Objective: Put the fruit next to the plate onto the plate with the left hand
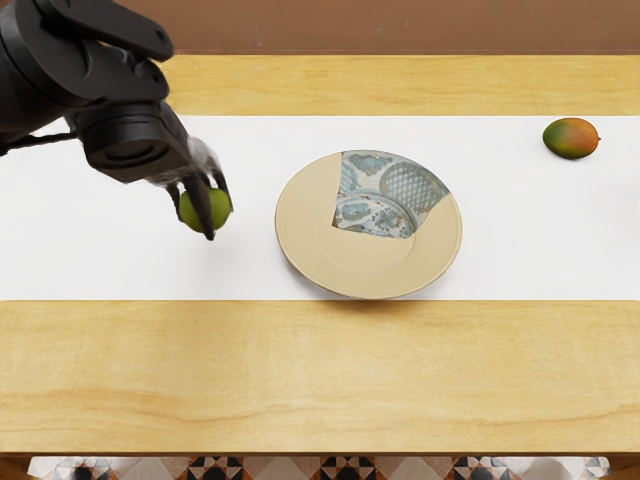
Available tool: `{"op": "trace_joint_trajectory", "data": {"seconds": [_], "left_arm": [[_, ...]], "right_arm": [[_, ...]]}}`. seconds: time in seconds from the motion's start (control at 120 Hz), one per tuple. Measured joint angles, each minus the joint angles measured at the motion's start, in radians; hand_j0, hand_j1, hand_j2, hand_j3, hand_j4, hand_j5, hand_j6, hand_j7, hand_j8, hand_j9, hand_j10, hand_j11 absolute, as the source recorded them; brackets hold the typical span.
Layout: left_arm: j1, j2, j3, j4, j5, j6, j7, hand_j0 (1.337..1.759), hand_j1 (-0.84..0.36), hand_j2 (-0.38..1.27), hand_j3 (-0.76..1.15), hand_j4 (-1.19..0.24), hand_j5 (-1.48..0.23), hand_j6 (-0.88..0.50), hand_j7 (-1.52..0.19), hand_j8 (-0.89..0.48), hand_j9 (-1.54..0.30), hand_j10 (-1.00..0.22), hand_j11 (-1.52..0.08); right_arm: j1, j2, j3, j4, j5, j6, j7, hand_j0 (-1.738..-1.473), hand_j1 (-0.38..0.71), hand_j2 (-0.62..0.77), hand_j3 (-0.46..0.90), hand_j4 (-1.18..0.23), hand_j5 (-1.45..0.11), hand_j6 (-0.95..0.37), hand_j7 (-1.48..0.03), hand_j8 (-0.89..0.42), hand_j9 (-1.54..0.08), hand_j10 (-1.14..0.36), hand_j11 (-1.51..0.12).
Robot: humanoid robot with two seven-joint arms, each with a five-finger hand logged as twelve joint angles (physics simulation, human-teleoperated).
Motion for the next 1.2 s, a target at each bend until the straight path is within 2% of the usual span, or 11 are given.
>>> {"op": "trace_joint_trajectory", "data": {"seconds": [0.083,0.15,0.225,0.383,0.467,0.642,0.75,0.975,1.083,1.142,1.2], "left_arm": [[-0.020,0.005,-0.002,-0.003,-0.016,-0.082,-0.001,1.622,-0.51,0.49,0.00,-0.30,-1.18,-0.01,-1.20,-0.06,-1.22,-0.37,-1.22],[-0.021,-0.016,-0.055,0.000,-0.021,-0.110,-0.002,1.625,-0.43,0.45,0.00,-0.38,-1.17,-0.09,-1.20,-0.08,-1.23,-0.44,-1.22],[-0.009,-0.048,-0.121,0.021,-0.020,-0.123,-0.002,1.628,-0.38,0.44,0.00,-0.44,-1.16,-0.15,-1.19,-0.11,-1.23,-0.50,-1.22],[0.056,-0.065,-0.242,0.130,0.041,-0.130,-0.002,1.627,-0.43,0.51,0.00,-0.48,-1.15,-0.14,-1.18,-0.13,-1.22,-0.48,-1.24],[0.131,-0.065,-0.270,0.215,0.074,-0.098,-0.002,1.626,-0.42,0.46,0.00,-0.53,-1.17,-0.17,-1.18,-0.18,-1.22,-0.51,-1.25],[0.161,-0.065,-0.372,0.309,0.154,-0.055,-0.002,1.632,-0.33,0.31,0.00,-0.60,-1.14,-0.24,-1.16,-0.24,-1.20,-0.56,-1.23],[0.188,-0.065,-0.437,0.331,0.195,-0.037,-0.003,1.636,-0.28,0.15,0.00,-0.64,-1.10,-0.28,-1.15,-0.26,-1.19,-0.57,-1.22],[0.305,-0.065,-0.474,0.342,0.262,-0.031,-0.002,1.640,-0.30,0.17,0.00,-0.69,-1.08,-0.33,-1.13,-0.28,-1.17,-0.58,-1.20],[0.328,-0.065,-0.470,0.343,0.274,-0.031,0.000,1.640,-0.32,0.20,0.00,-0.67,-1.10,-0.31,-1.14,-0.26,-1.17,-0.56,-1.19],[0.332,-0.065,-0.468,0.342,0.275,-0.032,0.000,1.643,-0.27,0.19,0.00,-0.66,-0.98,-0.30,-1.01,-0.27,-1.04,-0.57,-1.05],[0.330,-0.065,-0.466,0.341,0.275,-0.033,-0.001,1.647,-0.12,0.14,0.00,-0.51,-0.75,-0.23,-0.77,-0.21,-0.79,-0.45,-0.80]], "right_arm": [[0.000,0.000,0.000,0.000,0.000,0.000,0.000,-1.658,-0.33,0.00,0.00,-0.02,-0.02,-0.02,-0.02,-0.02,-0.02,-0.02,-0.02],[0.000,0.000,0.000,0.000,0.000,0.000,0.000,-1.658,-0.33,0.00,0.00,-0.02,-0.02,-0.02,-0.02,-0.02,-0.02,-0.02,-0.02],[0.000,0.000,0.000,0.000,0.000,0.000,0.000,-1.658,-0.33,0.00,0.00,-0.02,-0.02,-0.02,-0.02,-0.02,-0.02,-0.02,-0.02],[0.000,0.000,0.000,0.000,0.000,0.000,0.000,-1.658,-0.33,0.00,0.00,-0.02,-0.02,-0.02,-0.02,-0.02,-0.02,-0.02,-0.02],[0.000,0.000,0.000,0.000,0.000,0.000,0.000,-1.658,-0.33,0.00,0.00,-0.02,-0.02,-0.02,-0.02,-0.02,-0.02,-0.02,-0.02],[0.000,0.000,0.000,0.000,0.000,0.000,0.000,-1.658,-0.33,0.00,0.00,-0.02,-0.02,-0.02,-0.02,-0.02,-0.02,-0.02,-0.02],[0.000,0.000,0.000,0.000,0.000,0.000,0.000,-1.658,-0.33,0.00,0.00,-0.02,-0.02,-0.02,-0.02,-0.02,-0.02,-0.02,-0.02],[0.000,0.000,0.000,0.000,0.000,0.000,0.000,-1.658,-0.33,0.00,0.00,-0.02,-0.02,-0.02,-0.02,-0.02,-0.02,-0.02,-0.02],[0.000,0.000,0.000,0.000,0.000,0.000,0.000,-1.658,-0.33,0.00,0.00,-0.02,-0.02,-0.02,-0.02,-0.02,-0.02,-0.02,-0.02],[0.000,0.000,0.000,0.000,0.000,0.000,0.000,-1.658,-0.33,0.00,0.00,-0.02,-0.02,-0.02,-0.02,-0.02,-0.02,-0.02,-0.02],[0.000,0.000,0.000,0.000,0.000,0.000,0.000,-1.658,-0.33,0.00,0.00,-0.02,-0.02,-0.02,-0.02,-0.02,-0.02,-0.02,-0.02]]}}
